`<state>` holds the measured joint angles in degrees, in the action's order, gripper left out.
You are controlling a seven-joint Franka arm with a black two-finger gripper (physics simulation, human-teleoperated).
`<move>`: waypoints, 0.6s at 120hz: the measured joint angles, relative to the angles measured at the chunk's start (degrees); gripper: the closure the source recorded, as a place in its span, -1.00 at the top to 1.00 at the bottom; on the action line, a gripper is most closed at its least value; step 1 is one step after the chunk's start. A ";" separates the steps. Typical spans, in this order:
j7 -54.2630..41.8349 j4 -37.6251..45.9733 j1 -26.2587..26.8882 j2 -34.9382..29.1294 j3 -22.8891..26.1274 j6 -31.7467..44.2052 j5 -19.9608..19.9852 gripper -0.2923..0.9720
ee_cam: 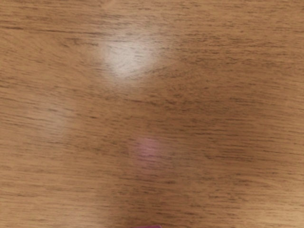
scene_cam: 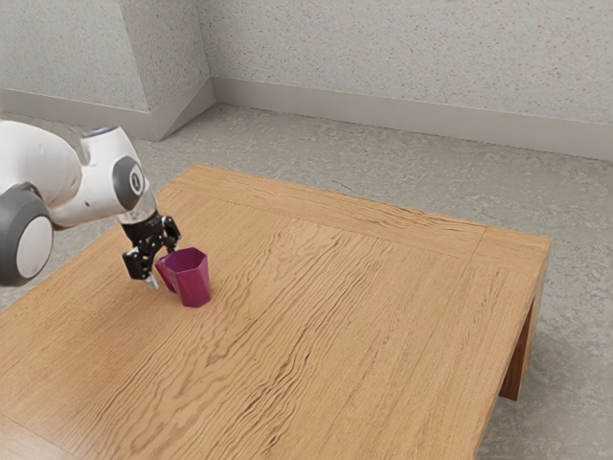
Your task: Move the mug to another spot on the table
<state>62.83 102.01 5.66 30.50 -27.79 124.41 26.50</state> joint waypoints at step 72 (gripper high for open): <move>-3.01 0.05 0.17 0.10 0.00 1.20 2.50 -0.34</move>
<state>59.82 102.06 5.83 30.60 -27.79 125.60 29.00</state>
